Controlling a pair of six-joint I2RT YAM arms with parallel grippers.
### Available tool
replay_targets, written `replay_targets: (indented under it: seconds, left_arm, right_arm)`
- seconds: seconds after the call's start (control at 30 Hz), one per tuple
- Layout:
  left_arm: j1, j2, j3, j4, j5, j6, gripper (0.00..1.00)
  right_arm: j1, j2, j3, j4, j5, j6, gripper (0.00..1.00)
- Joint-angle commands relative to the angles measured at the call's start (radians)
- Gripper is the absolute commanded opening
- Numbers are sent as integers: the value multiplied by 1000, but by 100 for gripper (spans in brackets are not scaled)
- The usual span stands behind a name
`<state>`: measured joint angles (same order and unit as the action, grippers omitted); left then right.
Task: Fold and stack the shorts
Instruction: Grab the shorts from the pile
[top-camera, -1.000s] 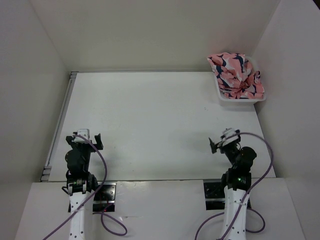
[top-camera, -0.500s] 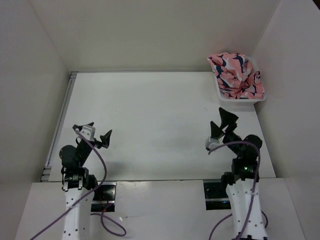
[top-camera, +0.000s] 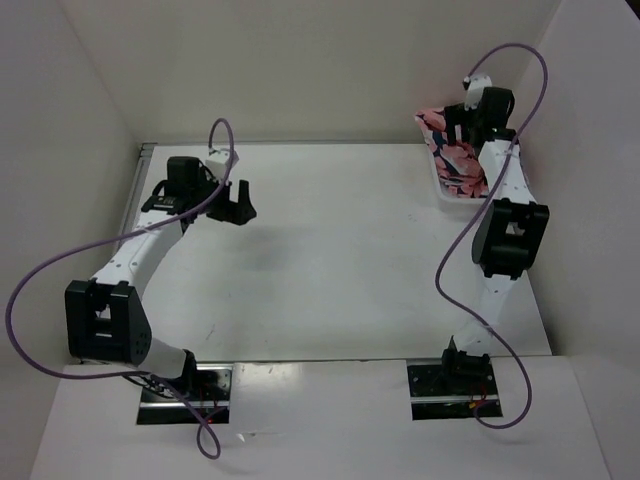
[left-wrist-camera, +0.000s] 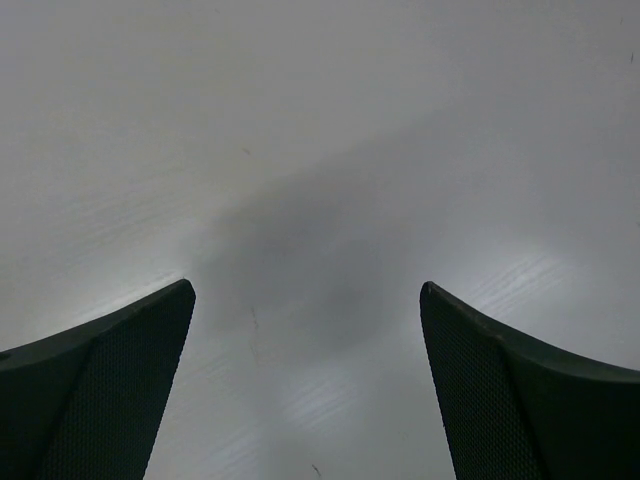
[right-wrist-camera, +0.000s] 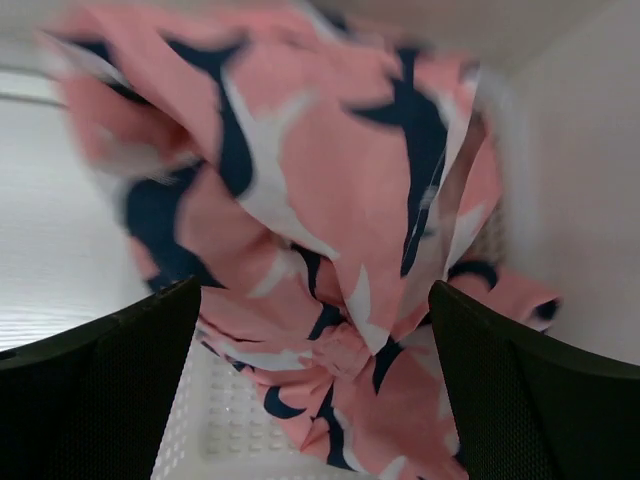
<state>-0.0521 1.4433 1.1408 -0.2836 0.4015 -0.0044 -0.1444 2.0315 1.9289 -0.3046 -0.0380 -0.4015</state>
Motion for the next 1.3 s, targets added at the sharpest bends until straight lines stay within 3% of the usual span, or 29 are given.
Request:
replay_targets:
  seconds: [0.0, 0.33, 0.4, 0.43, 0.53, 0.67, 0.9, 1.0, 1.03, 1.07, 1.1, 1.2, 1.23, 1.27]
  left_arm:
    - [-60, -9, 48, -112, -59, 4, 100]
    - [-71, 22, 4, -65, -102, 4, 100]
    - [-71, 22, 4, -65, -102, 4, 100]
    - [-71, 22, 4, -65, -111, 4, 100]
    - [-71, 2, -7, -65, -112, 4, 100]
    - [-71, -21, -41, -65, -122, 4, 100]
    - [-71, -96, -108, -43, -132, 4, 100]
    - [-71, -119, -133, -32, -122, 4, 100]
    - [-71, -133, -133, -23, -122, 4, 100]
    - [-71, -144, -142, -23, -122, 4, 100]
    - [-71, -144, -142, -23, -122, 4, 100]
    - [-71, -153, -142, -32, -122, 4, 100]
    - [-71, -153, -142, -32, -122, 4, 100]
    - [-71, -153, -142, -32, -122, 4, 100]
  right_arm:
    - [-27, 93, 125, -168, 99, 204, 99]
    - [-37, 274, 166, -143, 121, 152, 97]
    - [-37, 286, 166, -157, 98, 151, 80]
    - [-37, 286, 166, -166, 84, 151, 59]
    - [-37, 286, 156, -175, 73, 151, 31]
    - [-37, 263, 134, -176, 73, 164, 0]
    - [-37, 130, 90, -176, 26, 205, 0]
    - [-37, 87, 36, -156, 76, 230, 0]
    - [-37, 75, 19, -145, 88, 230, 7]
    - [-37, 75, 6, -145, 98, 230, 7]
    - [-37, 75, -4, -145, 98, 230, 1]
    - [-49, 75, -4, -134, 122, 230, 4]
    - [-49, 75, -4, -134, 154, 246, 56]
    - [-49, 75, -4, -123, 155, 256, 80]
